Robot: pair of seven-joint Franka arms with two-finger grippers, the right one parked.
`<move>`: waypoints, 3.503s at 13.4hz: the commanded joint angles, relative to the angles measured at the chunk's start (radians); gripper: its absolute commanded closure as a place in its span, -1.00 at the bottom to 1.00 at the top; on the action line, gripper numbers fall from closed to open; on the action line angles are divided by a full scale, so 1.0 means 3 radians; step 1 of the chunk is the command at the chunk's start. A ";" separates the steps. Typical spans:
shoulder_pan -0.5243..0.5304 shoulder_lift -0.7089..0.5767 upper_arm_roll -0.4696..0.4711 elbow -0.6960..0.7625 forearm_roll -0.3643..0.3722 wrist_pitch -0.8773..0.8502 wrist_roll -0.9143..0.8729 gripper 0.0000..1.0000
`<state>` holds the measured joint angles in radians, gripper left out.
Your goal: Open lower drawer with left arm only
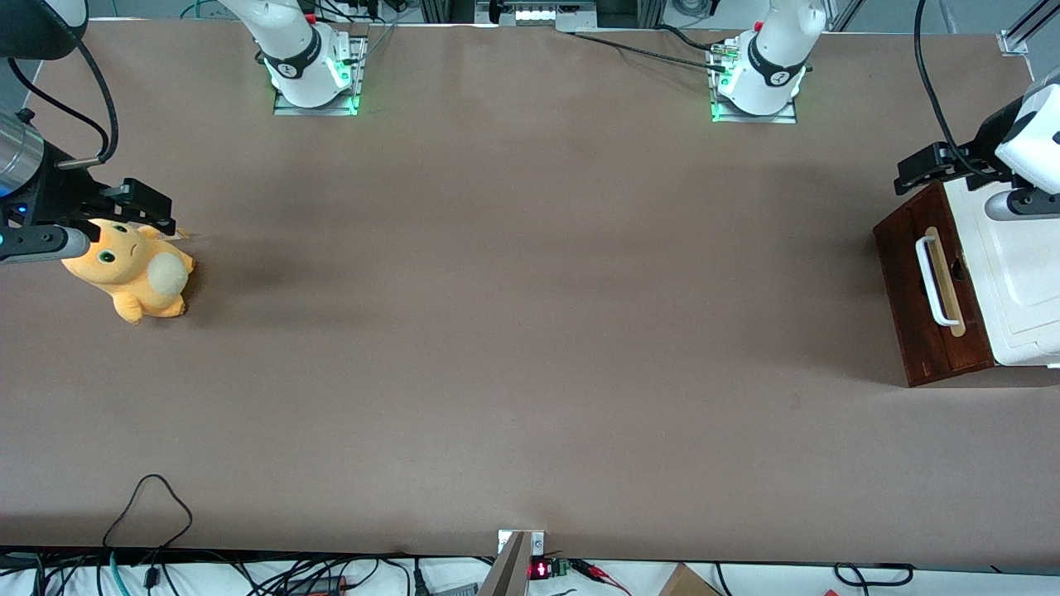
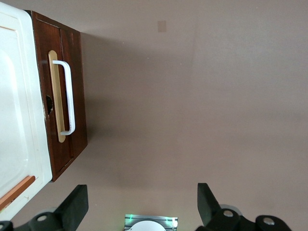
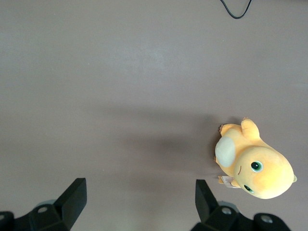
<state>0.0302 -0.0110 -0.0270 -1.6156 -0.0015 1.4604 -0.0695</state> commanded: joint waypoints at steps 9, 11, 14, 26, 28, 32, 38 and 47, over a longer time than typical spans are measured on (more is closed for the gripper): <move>0.0002 0.0241 -0.0794 -0.0529 0.1889 -0.0026 -0.0937 -0.98; 0.0002 0.0272 -0.0917 -0.0928 0.2273 0.0173 -0.1382 -0.98; -0.0009 0.0450 -0.1024 -0.1322 0.2703 0.0209 -0.2057 -0.95; -0.0080 0.1509 -0.1050 -0.1737 0.4100 -0.0107 -0.3163 -0.86; -0.0151 0.1723 -0.1045 -0.1697 0.4233 -0.0240 -0.3296 -0.86; 0.0047 0.1780 -0.1045 -0.1707 0.4687 -0.0246 -0.3236 -0.86; 0.0247 0.1791 -0.0963 -0.1691 0.4975 -0.0021 -0.3046 -0.86; 0.0278 0.1934 -0.0938 -0.1666 0.5093 -0.0016 -0.3066 -0.52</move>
<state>0.1058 0.5538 -0.3124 -2.1338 1.4960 1.4544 -1.0096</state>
